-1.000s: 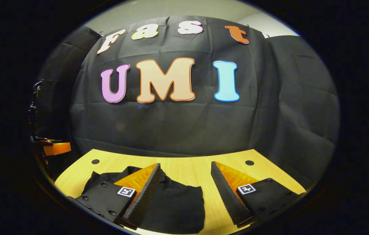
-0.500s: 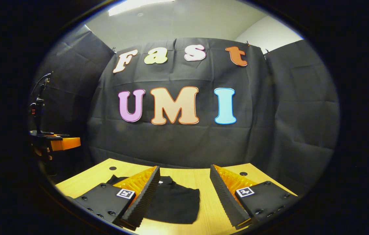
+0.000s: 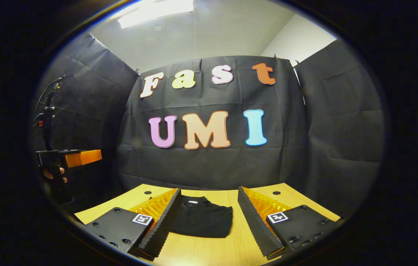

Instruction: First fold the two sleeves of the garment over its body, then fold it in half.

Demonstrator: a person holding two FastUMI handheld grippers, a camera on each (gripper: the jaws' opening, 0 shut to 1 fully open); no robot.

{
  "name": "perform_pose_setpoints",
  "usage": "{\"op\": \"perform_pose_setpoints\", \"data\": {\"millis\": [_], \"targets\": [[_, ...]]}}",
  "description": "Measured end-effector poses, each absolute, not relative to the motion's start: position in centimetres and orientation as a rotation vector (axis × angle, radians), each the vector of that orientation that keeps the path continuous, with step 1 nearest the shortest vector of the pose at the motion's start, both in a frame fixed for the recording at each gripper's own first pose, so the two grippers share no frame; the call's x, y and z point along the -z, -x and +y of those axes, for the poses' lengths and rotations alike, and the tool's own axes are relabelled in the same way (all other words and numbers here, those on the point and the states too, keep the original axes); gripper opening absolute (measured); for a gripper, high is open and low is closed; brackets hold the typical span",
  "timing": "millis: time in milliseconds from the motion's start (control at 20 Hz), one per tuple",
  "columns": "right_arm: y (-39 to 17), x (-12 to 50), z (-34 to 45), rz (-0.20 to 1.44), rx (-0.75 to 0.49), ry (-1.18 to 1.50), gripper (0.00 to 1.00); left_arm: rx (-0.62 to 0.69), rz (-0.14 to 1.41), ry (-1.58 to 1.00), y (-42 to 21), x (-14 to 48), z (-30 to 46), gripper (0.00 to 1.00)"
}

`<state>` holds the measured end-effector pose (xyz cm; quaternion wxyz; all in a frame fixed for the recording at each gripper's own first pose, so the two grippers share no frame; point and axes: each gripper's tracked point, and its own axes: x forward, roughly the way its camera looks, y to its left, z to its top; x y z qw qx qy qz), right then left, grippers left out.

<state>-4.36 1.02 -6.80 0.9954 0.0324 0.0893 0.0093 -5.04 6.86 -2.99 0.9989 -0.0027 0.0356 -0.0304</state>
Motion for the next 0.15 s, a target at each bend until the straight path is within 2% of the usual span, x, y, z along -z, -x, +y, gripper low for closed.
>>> {"op": "perform_pose_setpoints", "data": {"millis": [50, 100, 150], "targets": [[5.0, 6.3, 1.1, 0.166, -0.023, -0.067, 0.96, 0.061, 0.072, -0.005, 5.6, 2.7, 6.8, 0.92], [5.6, 6.0, 1.0, 0.158, -0.026, -0.068, 0.99, 0.061, 0.074, -0.013, 6.1, 2.4, 6.8, 0.92], [6.2, 5.8, 1.0, 0.155, -0.032, -0.069, 0.94, 0.061, 0.071, -0.015, 6.6, 1.9, 6.7, 0.93]]}}
